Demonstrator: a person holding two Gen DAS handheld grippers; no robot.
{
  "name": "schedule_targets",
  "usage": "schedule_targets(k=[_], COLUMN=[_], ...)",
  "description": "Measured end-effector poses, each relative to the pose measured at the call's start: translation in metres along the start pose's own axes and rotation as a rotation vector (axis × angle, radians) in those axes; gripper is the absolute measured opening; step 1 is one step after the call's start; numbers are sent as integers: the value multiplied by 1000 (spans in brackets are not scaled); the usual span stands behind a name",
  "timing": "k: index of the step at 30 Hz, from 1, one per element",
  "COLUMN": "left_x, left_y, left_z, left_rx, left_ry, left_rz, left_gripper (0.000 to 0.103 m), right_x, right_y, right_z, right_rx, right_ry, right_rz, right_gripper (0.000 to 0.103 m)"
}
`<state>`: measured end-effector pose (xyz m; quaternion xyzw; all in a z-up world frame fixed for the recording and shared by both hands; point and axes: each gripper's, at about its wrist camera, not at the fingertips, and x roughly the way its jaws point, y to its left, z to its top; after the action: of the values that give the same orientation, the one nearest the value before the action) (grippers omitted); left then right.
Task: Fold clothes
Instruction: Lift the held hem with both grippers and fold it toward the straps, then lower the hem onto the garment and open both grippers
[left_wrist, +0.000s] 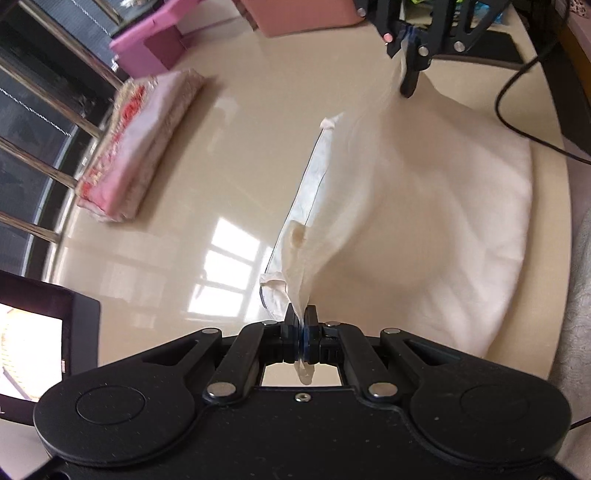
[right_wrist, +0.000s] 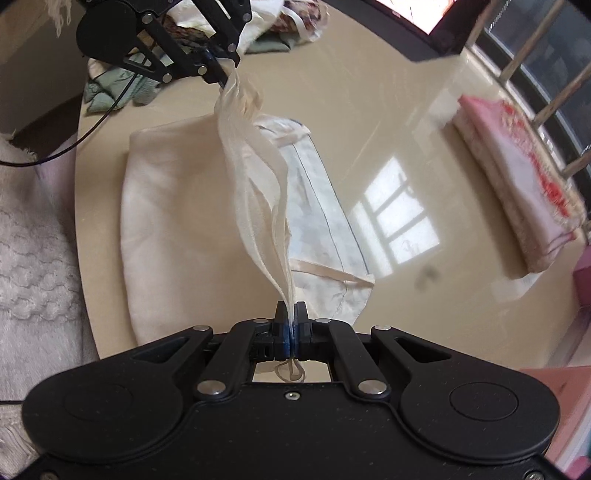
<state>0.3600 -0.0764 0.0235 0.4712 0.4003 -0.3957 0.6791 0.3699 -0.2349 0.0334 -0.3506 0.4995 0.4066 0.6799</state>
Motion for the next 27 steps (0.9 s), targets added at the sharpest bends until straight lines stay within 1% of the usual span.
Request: schedule_targets(k=[10,17,18,20,22,23,24,25,26,27], left_x=[38,52,53,56,54,55,55,55,56,55], left_y=[18,25,26,28,28,29,29,31,32,33], left_z=[-1,1,1,1,0,-1,-1,-2,-2,-3], left_rx=[-48,-57,-65,-82,-103,-113,-123,-136,-150,-161], left_ry=[47,55,56,59,58,57,57,57,58,54], left_rz=[-90,-93,-92,-91,-87,-81,-75,-66,-56,-38], left_gripper=[3,4,4,4,7,13,22,29,44,53], right_x=[31,44,45,45,45,44,43,42,40,39], right_y=[-28,-39,-41,-46,-52,-55,-58,-61,-63,-66], right_z=[-5,-8,-9,-11,-14,-17,-19,-21,-24,-27], right_rx=[83,118,130,167,213,239,263,287,310,334], right_ry=[0,-17,-24,-41,-60,-71,-81,-93,-105,-116], right_rz=[83,107,111,117,124,124,122,120,113,104], right_gripper=[2,3,6,6,9,17,25,29,38,47])
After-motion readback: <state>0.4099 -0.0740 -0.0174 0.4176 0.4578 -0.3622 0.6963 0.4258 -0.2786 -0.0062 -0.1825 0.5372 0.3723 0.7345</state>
